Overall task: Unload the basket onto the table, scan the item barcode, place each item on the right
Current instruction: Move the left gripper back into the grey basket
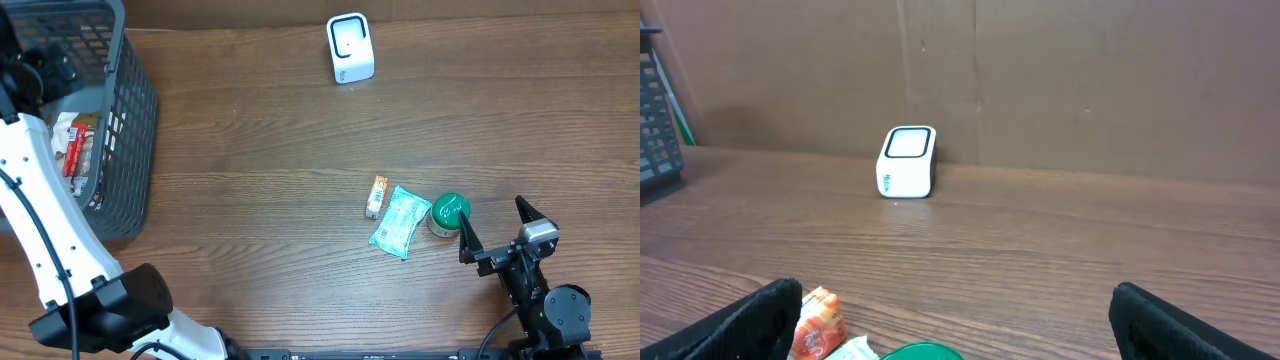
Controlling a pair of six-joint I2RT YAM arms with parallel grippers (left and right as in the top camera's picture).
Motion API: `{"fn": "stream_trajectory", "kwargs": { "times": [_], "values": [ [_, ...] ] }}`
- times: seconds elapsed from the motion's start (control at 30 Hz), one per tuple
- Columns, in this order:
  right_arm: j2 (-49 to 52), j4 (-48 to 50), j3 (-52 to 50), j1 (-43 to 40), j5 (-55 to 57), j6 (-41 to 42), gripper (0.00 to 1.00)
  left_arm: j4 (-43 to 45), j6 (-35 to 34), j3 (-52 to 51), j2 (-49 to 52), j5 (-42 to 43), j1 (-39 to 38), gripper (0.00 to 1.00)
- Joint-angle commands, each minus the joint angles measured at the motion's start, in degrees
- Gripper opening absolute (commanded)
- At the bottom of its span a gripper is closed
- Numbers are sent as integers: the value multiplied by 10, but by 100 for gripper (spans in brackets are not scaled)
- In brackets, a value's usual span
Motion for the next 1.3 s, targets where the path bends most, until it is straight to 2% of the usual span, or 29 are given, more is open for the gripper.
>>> {"fn": "stream_trajectory", "kwargs": {
  "times": [0.0, 0.3, 0.4, 0.63, 0.8, 1.0, 1.27],
  "values": [
    [-3, 2, -6, -1, 5, -1, 100, 15, 11, -52, 5, 6, 20, 100],
    [-3, 2, -6, -1, 5, -1, 100, 118, 41, -214, 7, 5, 54, 100],
    [-3, 2, -6, -1, 5, -1, 100, 149, 47, -240, 9, 12, 67, 99],
    [-3, 2, -6, -1, 5, -1, 100, 232, 97, -296, 11, 91, 98, 100],
    [-3, 2, -6, -1, 5, -1, 100, 272, 105, -313, 39, 99, 119, 99],
    [-3, 2, -6, -1, 5, -1, 100, 286, 129, -313, 89, 143, 134, 99],
    [-3, 2, -6, -1, 5, -1, 100, 312, 170, -313, 156, 161, 139, 100]
  ]
}}
